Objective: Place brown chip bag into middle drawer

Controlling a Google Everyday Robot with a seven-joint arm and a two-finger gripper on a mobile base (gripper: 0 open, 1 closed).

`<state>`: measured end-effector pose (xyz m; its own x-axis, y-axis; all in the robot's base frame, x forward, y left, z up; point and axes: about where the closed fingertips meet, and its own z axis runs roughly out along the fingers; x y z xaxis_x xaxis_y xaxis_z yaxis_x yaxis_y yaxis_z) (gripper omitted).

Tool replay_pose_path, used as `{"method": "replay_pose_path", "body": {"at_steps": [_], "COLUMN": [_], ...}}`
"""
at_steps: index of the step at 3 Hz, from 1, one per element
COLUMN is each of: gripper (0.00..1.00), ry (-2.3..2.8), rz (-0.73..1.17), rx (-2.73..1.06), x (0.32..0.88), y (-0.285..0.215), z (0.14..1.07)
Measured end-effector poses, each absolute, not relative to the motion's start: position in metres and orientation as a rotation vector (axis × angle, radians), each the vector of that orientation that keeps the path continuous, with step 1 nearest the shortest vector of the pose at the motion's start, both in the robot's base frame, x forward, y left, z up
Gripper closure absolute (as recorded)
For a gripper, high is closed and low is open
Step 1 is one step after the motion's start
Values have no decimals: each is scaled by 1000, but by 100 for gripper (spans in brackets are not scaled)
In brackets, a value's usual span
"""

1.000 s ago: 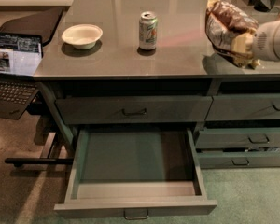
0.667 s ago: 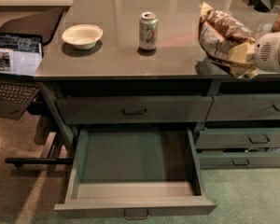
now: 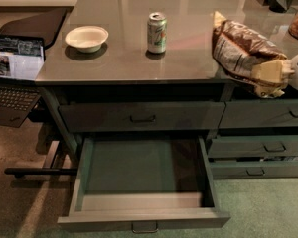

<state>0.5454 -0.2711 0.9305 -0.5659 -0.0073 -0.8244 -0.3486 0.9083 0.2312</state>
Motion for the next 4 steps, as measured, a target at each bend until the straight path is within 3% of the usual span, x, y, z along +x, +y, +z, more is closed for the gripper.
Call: {"method": "replay_pose_path", "body": {"at_steps": [2, 4], "gripper": [100, 100], "ry": [2108, 2060], "rz": [491, 554], "rx": [-305, -620], "x": [539, 487], "y": [-266, -195], "z": [930, 895]}}
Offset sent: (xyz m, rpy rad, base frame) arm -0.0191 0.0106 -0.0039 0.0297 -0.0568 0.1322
